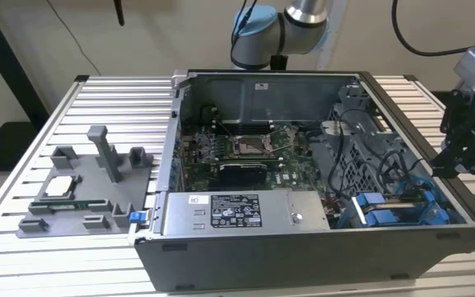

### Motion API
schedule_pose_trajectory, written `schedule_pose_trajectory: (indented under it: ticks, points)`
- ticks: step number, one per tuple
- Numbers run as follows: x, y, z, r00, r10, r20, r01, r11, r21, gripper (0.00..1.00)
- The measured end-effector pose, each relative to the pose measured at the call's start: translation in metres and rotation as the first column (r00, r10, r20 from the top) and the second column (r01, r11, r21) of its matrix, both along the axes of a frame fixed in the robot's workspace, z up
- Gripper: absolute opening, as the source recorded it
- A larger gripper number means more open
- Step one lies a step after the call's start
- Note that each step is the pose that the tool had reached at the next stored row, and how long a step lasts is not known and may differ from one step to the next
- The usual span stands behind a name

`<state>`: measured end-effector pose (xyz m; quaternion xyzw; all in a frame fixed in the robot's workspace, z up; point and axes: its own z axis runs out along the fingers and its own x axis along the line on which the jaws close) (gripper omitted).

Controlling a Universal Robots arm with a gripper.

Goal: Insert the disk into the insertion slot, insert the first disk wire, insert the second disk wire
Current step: 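Insert the second disk wire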

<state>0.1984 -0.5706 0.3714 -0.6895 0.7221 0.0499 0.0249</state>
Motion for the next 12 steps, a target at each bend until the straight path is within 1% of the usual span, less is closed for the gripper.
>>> schedule_pose_trajectory:
  ticks: [12]
  points:
    - [0.0007, 0.0000, -0.0035, 0.9999, 0.014, 0.0000, -0.014, 0.9999, 0.0000, 1.00]
